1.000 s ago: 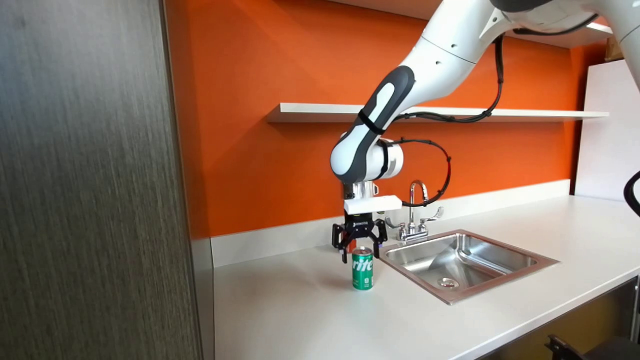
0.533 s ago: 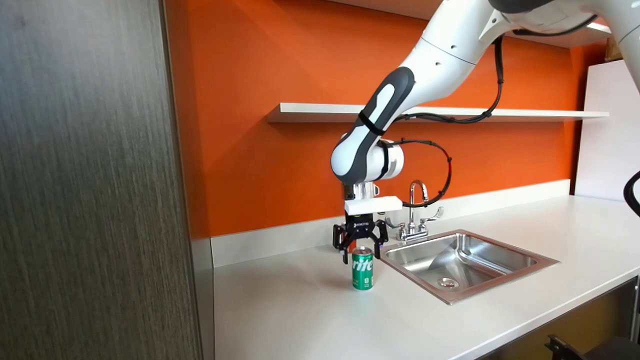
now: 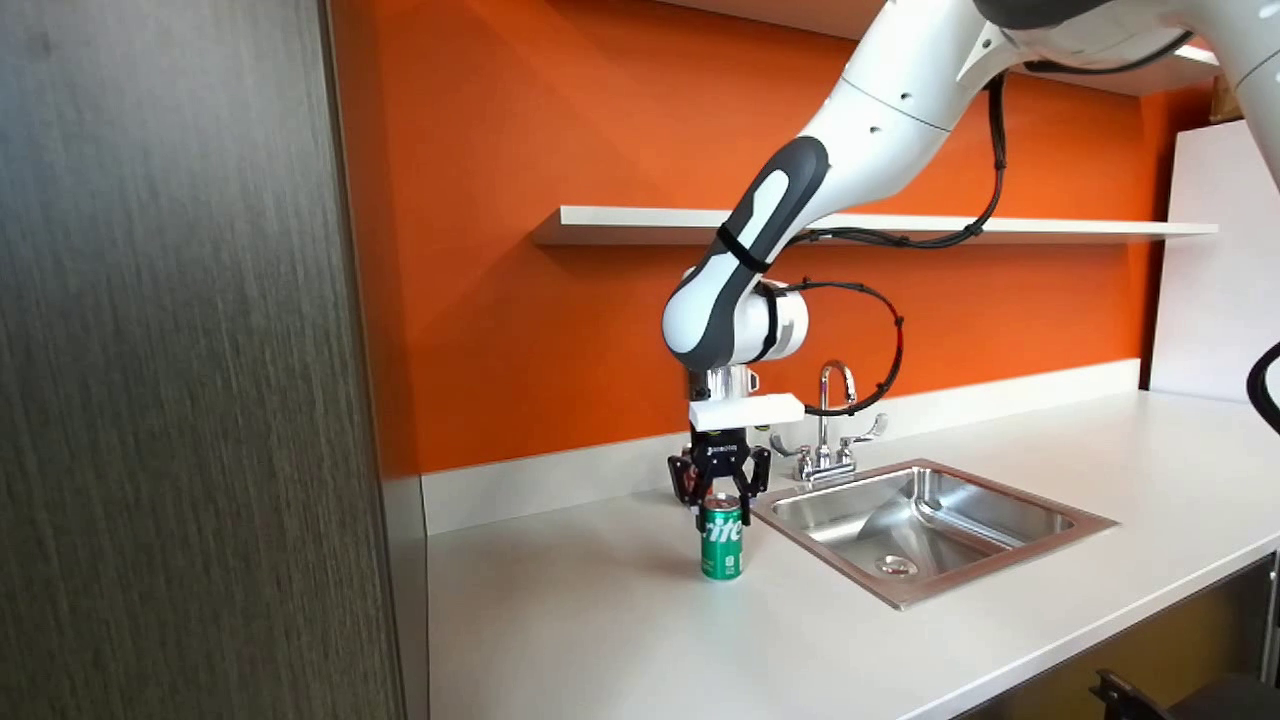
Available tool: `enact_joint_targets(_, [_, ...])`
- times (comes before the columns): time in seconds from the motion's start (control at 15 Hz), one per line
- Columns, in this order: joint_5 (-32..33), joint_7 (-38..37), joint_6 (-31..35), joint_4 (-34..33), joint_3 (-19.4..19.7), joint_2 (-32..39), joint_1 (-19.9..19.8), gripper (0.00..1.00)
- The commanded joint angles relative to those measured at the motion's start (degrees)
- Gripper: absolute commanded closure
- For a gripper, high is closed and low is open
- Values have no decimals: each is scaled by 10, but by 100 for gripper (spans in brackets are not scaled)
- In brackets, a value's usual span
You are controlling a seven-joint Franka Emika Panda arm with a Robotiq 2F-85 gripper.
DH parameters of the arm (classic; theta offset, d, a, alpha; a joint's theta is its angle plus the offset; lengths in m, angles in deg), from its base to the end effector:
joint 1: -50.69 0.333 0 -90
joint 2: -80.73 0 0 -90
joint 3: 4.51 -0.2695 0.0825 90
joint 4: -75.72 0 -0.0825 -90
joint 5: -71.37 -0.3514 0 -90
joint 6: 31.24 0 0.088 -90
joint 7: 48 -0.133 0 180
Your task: Put the green can inside the sink
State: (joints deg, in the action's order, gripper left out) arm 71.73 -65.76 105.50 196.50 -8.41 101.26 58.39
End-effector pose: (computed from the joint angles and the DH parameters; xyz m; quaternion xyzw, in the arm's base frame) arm 0.5220 0.1080 0.1946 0.9978 -0.0530 -0.0407 0.0004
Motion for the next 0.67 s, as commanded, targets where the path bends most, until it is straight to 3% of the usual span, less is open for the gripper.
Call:
enact_joint_targets(0.0, [-3,-13,3,-13,7,7,8,62])
enact_joint_targets(0.6, [9,-19,-5,19,16,-75,6,62])
